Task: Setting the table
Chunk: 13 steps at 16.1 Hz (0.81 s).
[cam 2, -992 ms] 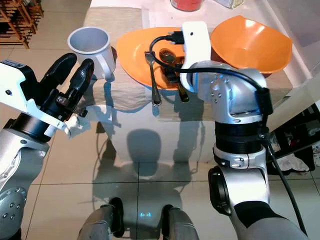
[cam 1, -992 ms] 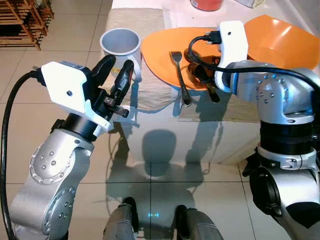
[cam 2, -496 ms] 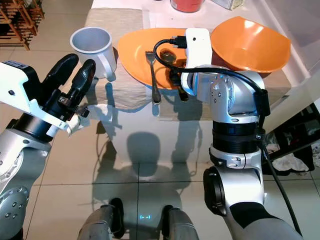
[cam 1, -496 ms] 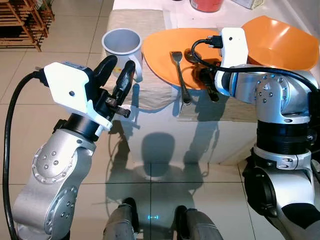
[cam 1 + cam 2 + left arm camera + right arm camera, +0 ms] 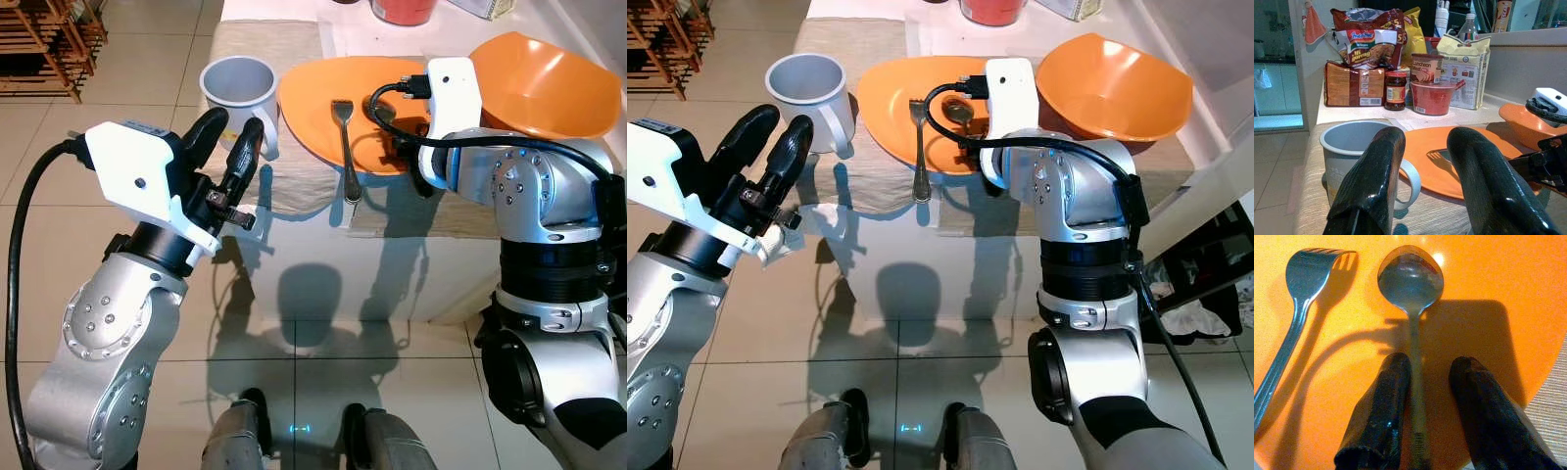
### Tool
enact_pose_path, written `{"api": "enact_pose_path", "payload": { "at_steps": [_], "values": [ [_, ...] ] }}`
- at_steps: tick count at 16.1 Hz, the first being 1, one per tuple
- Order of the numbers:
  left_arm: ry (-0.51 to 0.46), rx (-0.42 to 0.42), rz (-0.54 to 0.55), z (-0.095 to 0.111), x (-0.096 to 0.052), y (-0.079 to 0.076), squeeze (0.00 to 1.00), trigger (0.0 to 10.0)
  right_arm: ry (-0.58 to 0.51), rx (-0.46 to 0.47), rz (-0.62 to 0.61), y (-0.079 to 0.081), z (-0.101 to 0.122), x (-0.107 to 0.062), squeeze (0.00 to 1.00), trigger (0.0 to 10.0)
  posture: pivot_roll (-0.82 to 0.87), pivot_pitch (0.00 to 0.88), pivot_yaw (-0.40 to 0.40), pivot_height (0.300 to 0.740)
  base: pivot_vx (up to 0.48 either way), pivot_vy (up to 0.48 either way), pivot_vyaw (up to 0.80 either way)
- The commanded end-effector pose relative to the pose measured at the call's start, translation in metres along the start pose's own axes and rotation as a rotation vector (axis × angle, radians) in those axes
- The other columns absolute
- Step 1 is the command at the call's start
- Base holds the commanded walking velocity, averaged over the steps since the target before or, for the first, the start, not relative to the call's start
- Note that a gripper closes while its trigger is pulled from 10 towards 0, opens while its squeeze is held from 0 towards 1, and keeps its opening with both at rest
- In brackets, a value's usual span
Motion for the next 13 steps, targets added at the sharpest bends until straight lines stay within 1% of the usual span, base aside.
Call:
{"api": "enact_pose_path", "payload": {
  "at_steps": [1,4,8,10,11,13],
  "values": [
    [-0.023,0.009,0.003,0.006,-0.002,-0.001,0.00,10.0,0.078,0.003,-0.015,-0.005,-0.021,0.006,0.00,0.0,-0.09,0.253,-0.042,0.740,0.000,0.000,0.00],
    [-0.022,0.011,0.006,0.006,-0.003,0.000,0.00,10.0,0.053,0.019,-0.028,-0.008,-0.015,0.006,0.00,0.0,-0.09,0.251,-0.041,0.740,0.000,0.000,0.00],
    [-0.025,0.011,0.006,0.007,-0.002,0.000,0.00,10.0,0.003,0.074,-0.044,-0.014,-0.005,0.006,0.00,0.0,-0.09,0.248,-0.040,0.740,0.000,0.000,0.00],
    [-0.027,0.012,0.007,0.007,-0.002,0.001,0.00,10.0,-0.099,0.125,-0.048,-0.017,0.012,0.004,0.00,0.0,-0.08,0.245,-0.041,0.740,0.000,0.000,0.00],
    [-0.027,0.013,0.007,0.007,-0.002,0.001,0.00,10.0,-0.130,0.140,-0.049,-0.018,0.017,0.004,0.00,0.0,-0.09,0.245,-0.041,0.740,0.000,0.000,0.00],
    [-0.029,0.012,0.006,0.007,-0.002,0.000,0.00,10.0,-0.213,0.199,-0.066,-0.024,0.029,0.001,0.00,0.0,-0.09,0.243,-0.042,0.740,0.000,0.000,0.00]
  ]
}}
Point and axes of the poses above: a point about 5 cm out from each wrist's last joint towards the gripper, its own x axis pointing out of the wrist towards the gripper, its own z axis along the axis of the wrist's last joint, y = z × x, the point moved 6 cm from there along x, pointing out of the wrist towards the gripper, and after that the axes turned 2 degrees about x, right-handed, at the moved point
